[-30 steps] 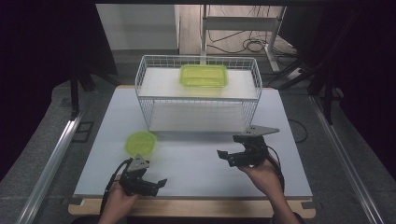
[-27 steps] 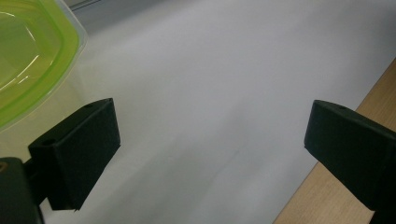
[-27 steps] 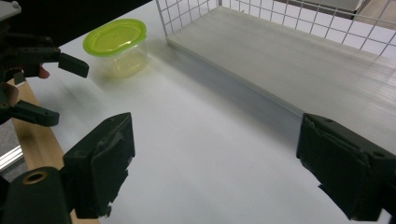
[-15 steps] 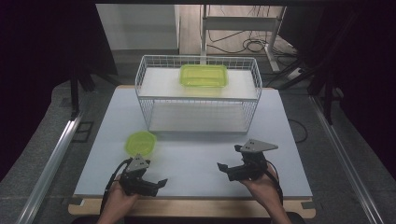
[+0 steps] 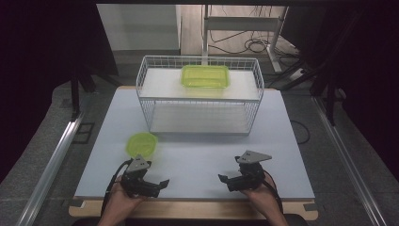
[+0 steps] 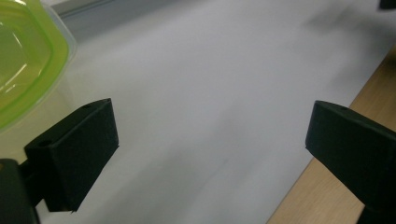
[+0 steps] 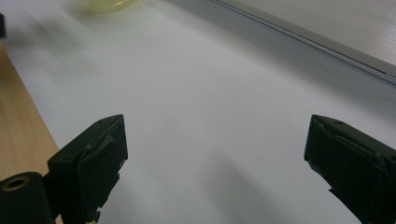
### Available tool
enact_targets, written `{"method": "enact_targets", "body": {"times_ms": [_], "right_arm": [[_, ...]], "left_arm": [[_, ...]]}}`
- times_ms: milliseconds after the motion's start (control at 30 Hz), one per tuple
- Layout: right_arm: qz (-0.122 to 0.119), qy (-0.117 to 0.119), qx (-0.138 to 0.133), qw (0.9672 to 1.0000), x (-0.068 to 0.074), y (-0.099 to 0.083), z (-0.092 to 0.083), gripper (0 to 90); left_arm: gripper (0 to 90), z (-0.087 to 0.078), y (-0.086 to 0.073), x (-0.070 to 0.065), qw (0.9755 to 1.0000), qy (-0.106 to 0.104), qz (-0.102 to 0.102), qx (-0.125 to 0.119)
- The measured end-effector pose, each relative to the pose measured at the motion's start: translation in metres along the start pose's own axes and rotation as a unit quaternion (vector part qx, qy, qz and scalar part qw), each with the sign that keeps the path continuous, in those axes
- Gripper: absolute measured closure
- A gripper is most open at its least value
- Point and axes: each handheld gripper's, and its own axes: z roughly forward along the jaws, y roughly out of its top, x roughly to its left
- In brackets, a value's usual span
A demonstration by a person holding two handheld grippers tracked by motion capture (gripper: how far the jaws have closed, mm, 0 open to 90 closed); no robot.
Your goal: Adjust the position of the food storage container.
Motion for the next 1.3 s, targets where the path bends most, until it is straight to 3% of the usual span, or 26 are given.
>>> {"method": "enact_targets", "body": {"times_ms": [67,167,267,367,467,600,833,1067,1300], "right_arm": [[0.004,-0.003,0.001,1.0,-0.002,-0.001,0.0,6.5],[0.01,-0.003,0.0,0.9999,-0.004,-0.001,-0.001,6.6],[0.006,-0.003,0.002,1.0,-0.004,-0.002,0.0,6.9],[0.002,-0.001,0.007,1.0,-0.001,-0.002,0.002,7.4],[-0.007,0.004,0.013,0.9999,0.002,-0.002,0.005,7.8],[-0.016,0.01,0.023,0.9996,0.006,-0.002,0.008,8.2],[-0.015,0.014,0.025,0.9995,0.008,-0.002,0.009,8.4],[-0.013,0.016,0.024,0.9995,0.007,-0.002,0.008,8.7],[-0.019,0.019,0.033,0.9991,0.009,-0.002,0.011,8.9]], "left_arm": [[3.7,-0.003,0.001,0.0,1.0,-0.002,0.003,-0.005],[10.7,-0.008,0.003,0.003,0.9998,0.014,0.005,-0.012],[17.4,-0.014,0.004,0.01,0.9995,0.008,-0.009,-0.028],[34.3,-0.019,0.007,0.017,0.9992,0.008,-0.017,-0.036],[46.1,-0.022,0.011,0.021,0.9994,0.016,-0.008,-0.03],[63.6,-0.026,0.017,0.028,0.9987,0.047,0.009,-0.018],[87.9,-0.03,0.031,0.055,0.9963,0.085,0.004,-0.012],[89.8,-0.028,0.042,0.079,0.9918,0.127,0.003,-0.009],[89.8,-0.024,0.041,0.11,0.9876,0.153,-0.027,-0.021]]}}
